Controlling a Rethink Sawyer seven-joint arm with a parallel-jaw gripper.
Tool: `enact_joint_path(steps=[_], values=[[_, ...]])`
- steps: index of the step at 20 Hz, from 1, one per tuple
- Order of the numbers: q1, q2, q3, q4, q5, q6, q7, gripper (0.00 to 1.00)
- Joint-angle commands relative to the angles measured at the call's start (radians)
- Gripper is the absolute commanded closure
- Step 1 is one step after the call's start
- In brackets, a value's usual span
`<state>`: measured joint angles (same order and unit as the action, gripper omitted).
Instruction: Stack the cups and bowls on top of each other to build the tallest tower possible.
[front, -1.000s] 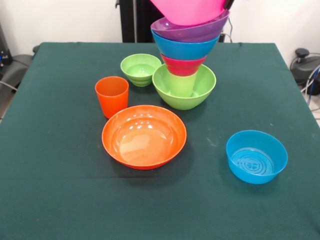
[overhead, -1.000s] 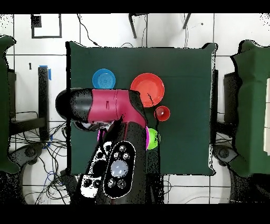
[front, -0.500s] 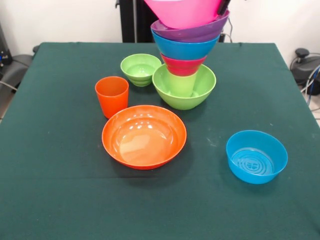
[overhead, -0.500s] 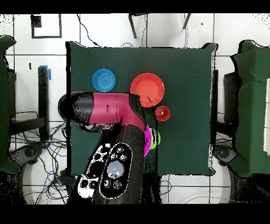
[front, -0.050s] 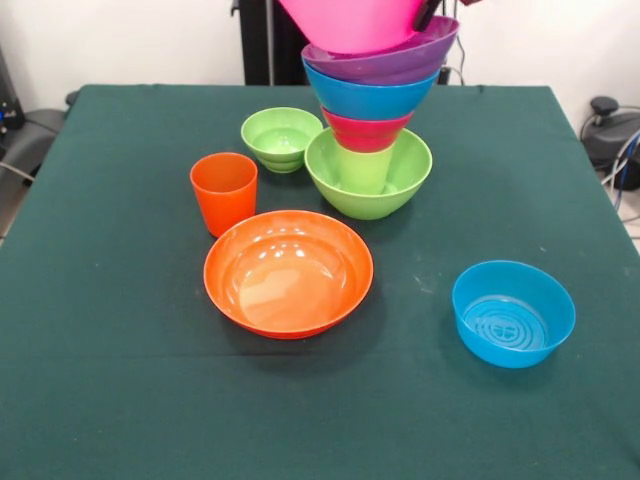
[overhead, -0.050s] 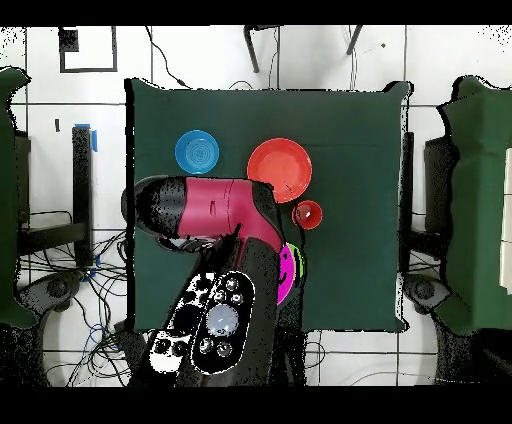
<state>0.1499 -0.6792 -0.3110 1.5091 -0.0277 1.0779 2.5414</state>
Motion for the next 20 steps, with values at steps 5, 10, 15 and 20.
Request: enact_joint_path(steps=[5, 10, 15, 20], values=[[0.029, 0.085, 0.025, 0.009, 0.043, -0.099, 0.227, 1.00], [0.036, 0.102, 0.015, -0.008, 0.057, -0.100, 0.227, 1.00], [0.043, 0.111, 0.004, -0.013, 0.068, -0.101, 0.219, 1.00], [0.051, 0.116, -0.006, -0.015, 0.088, -0.097, 0.208, 1.00]])
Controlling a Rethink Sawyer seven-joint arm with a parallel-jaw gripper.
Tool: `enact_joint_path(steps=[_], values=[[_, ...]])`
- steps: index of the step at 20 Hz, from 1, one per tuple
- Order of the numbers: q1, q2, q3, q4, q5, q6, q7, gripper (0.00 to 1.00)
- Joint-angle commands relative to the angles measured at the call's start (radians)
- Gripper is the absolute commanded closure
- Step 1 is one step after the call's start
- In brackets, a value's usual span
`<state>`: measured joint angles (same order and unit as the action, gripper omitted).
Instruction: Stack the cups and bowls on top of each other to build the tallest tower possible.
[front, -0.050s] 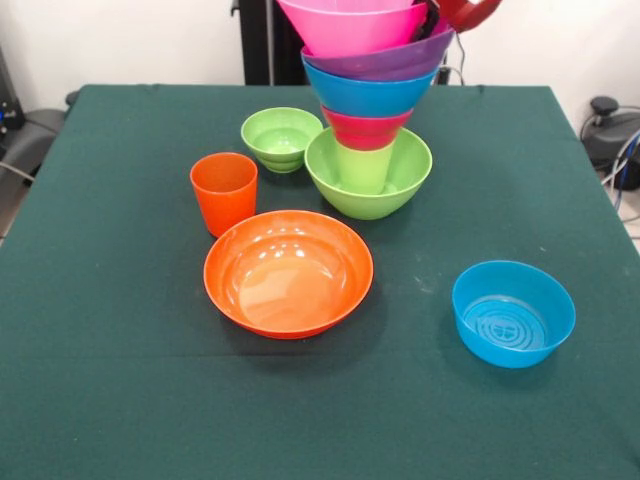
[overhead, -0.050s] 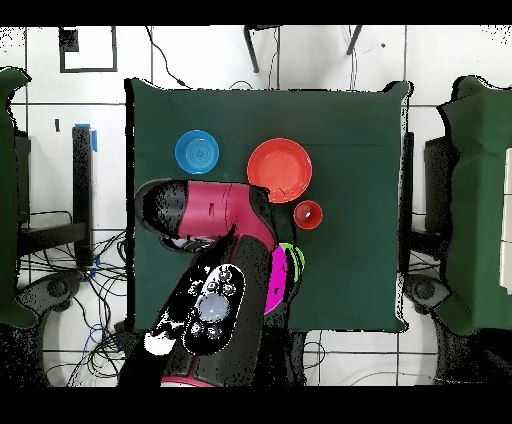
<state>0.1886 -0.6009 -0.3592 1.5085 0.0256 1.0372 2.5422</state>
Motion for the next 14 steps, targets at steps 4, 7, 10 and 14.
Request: enact_joint_path(steps=[4, 7, 10, 14], values=[[0.020, 0.047, 0.027, -0.023, 0.039, -0.052, 0.207, 1.00], [0.021, 0.055, 0.019, -0.029, 0.042, -0.065, 0.205, 1.00], [0.022, 0.064, 0.012, -0.034, 0.045, -0.080, 0.203, 1.00], [0.028, 0.073, 0.001, -0.043, 0.052, -0.080, 0.203, 1.00]])
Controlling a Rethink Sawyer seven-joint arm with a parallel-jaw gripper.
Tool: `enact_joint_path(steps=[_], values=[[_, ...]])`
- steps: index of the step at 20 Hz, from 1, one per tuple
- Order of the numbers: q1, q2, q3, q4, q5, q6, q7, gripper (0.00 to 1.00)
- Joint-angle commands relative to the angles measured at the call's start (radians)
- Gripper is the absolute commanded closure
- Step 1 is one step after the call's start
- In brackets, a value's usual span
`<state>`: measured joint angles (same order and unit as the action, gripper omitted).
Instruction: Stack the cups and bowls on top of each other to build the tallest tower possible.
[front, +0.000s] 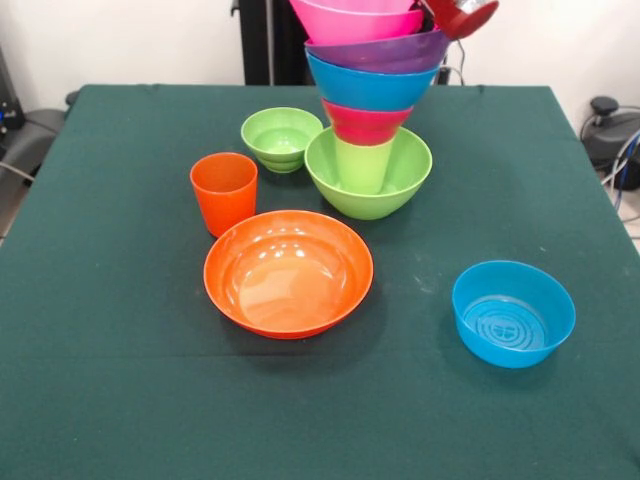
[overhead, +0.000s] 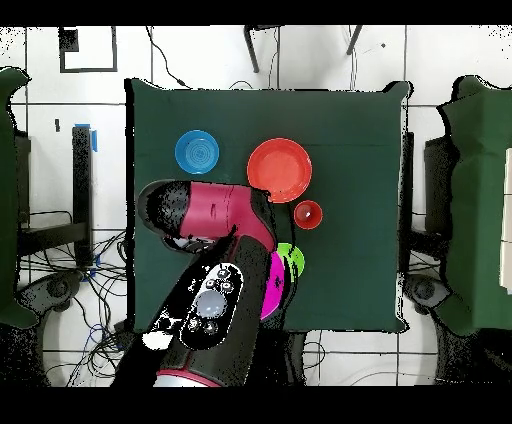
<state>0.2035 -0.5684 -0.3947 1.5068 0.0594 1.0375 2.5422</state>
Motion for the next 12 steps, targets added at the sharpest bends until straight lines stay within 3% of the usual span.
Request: enact_joint_path(steps=[1, 12], values=[[0.014, 0.041, 0.034, -0.043, 0.019, -0.079, 0.202, 1.00], [-0.006, 0.035, 0.021, -0.051, 0.014, -0.092, 0.145, 1.00]])
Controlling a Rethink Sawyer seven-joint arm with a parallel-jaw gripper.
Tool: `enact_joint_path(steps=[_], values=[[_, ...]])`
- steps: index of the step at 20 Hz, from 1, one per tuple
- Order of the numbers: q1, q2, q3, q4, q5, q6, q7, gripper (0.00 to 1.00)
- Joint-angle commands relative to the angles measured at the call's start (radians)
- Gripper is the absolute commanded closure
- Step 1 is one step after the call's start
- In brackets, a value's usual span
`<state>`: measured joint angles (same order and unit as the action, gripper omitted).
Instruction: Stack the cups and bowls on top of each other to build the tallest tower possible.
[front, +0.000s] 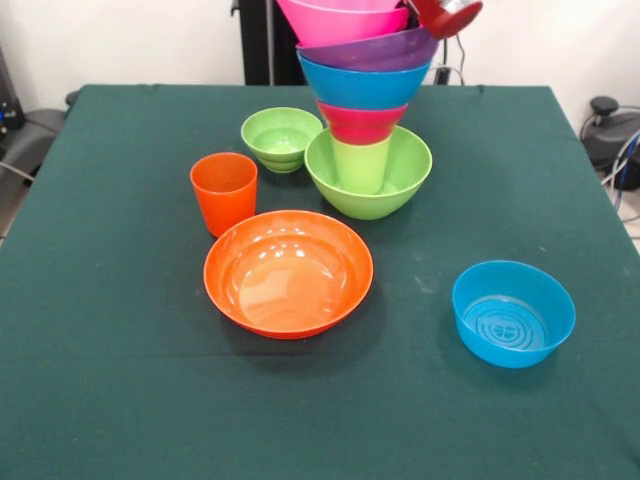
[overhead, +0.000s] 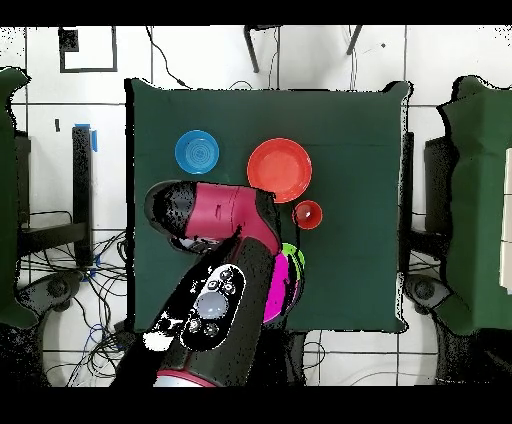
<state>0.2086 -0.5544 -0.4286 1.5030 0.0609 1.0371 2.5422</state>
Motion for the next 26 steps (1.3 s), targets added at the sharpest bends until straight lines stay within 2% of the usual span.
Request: enact_joint_path(steps=[1, 17, 26], values=[[-0.014, 0.019, 0.056, -0.048, 0.012, -0.088, 0.139, 1.00], [-0.068, 0.001, 0.095, -0.086, 0.012, -0.048, 0.049, 1.00], [-0.110, -0.030, 0.144, -0.077, 0.024, -0.032, -0.013, 1.00]])
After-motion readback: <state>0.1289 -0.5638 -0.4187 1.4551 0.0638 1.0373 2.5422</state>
